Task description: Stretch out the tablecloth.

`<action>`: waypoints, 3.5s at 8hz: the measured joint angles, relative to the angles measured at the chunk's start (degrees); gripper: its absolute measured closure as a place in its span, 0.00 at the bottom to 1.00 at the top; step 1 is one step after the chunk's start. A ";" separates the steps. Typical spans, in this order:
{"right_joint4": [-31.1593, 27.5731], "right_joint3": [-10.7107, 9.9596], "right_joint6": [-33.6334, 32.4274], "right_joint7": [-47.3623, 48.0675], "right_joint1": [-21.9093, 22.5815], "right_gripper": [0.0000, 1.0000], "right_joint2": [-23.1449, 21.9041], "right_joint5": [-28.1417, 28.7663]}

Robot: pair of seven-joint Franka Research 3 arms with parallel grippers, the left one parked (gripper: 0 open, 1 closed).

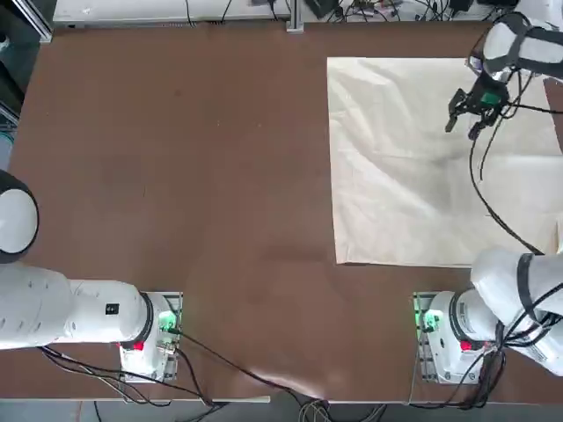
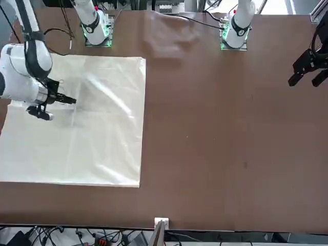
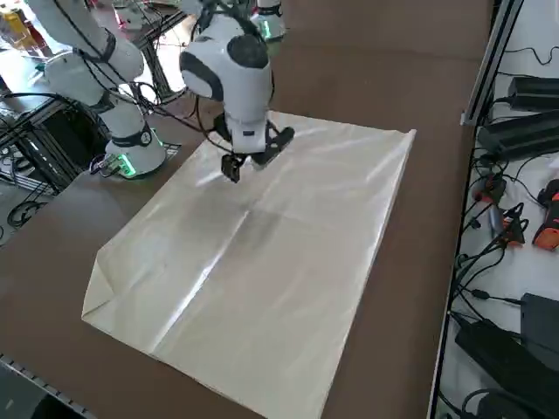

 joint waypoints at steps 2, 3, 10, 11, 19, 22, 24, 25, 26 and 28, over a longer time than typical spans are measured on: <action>0.00 -0.02 0.12 -6.46 -8.85 0.03 3.07 -5.94; 0.03 -0.03 0.43 -9.78 -13.25 0.06 4.97 -9.12; 0.86 -0.04 2.56 -25.48 -36.08 0.60 15.25 -21.63; 0.86 -0.03 2.43 -26.63 -37.40 0.67 15.29 -22.01; 1.75 -5.06 2.08 -32.10 -40.00 0.80 17.55 -24.54; 5.43 -9.89 1.46 -38.68 -40.49 0.80 17.55 -24.68; 10.08 -10.04 -5.11 -41.62 -41.34 0.80 17.46 -24.82; 14.06 -8.36 -11.14 -42.18 -41.11 0.80 17.36 -24.82; 17.86 -6.03 -16.18 -42.31 -40.45 0.80 17.15 -24.81; 22.48 -1.10 -21.99 -42.29 -38.74 0.79 16.39 -24.78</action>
